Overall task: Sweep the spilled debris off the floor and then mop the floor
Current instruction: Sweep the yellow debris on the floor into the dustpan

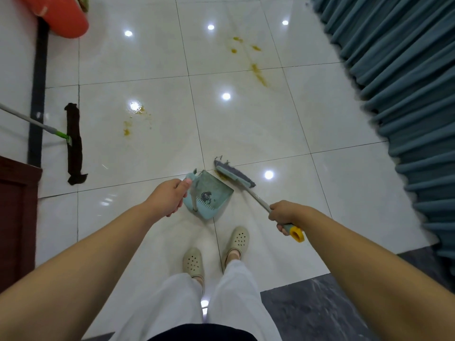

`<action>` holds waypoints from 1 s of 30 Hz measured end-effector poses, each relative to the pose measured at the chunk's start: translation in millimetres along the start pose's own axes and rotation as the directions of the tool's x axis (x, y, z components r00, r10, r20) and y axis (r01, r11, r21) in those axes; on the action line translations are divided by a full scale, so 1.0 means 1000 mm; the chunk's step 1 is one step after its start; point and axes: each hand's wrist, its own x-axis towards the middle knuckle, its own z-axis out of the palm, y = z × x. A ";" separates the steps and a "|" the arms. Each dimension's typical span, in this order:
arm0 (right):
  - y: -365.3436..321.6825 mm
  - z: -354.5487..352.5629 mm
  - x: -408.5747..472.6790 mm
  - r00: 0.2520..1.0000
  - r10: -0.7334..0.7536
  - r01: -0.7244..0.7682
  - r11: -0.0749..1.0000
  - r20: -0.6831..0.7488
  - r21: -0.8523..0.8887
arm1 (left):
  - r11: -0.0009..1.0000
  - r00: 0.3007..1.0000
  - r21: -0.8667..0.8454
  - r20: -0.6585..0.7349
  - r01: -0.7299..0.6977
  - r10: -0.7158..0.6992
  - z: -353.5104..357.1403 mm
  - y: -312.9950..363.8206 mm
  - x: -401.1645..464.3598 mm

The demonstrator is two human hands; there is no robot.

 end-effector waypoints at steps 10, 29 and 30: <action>0.026 0.000 -0.039 0.998 -0.026 0.036 0.985 0.057 -0.168 | 0.999 1.000 0.038 -0.012 -0.018 0.019 0.000 0.003 -0.004; -0.010 -0.035 -0.039 0.990 -0.133 0.113 0.950 -0.050 -0.290 | 0.991 0.983 0.120 -0.180 0.057 -0.035 0.011 -0.004 -0.028; -0.015 -0.037 -0.032 0.989 -0.142 0.120 0.942 -0.048 -0.315 | 0.991 0.977 0.104 -0.207 0.079 -0.056 0.016 -0.005 -0.030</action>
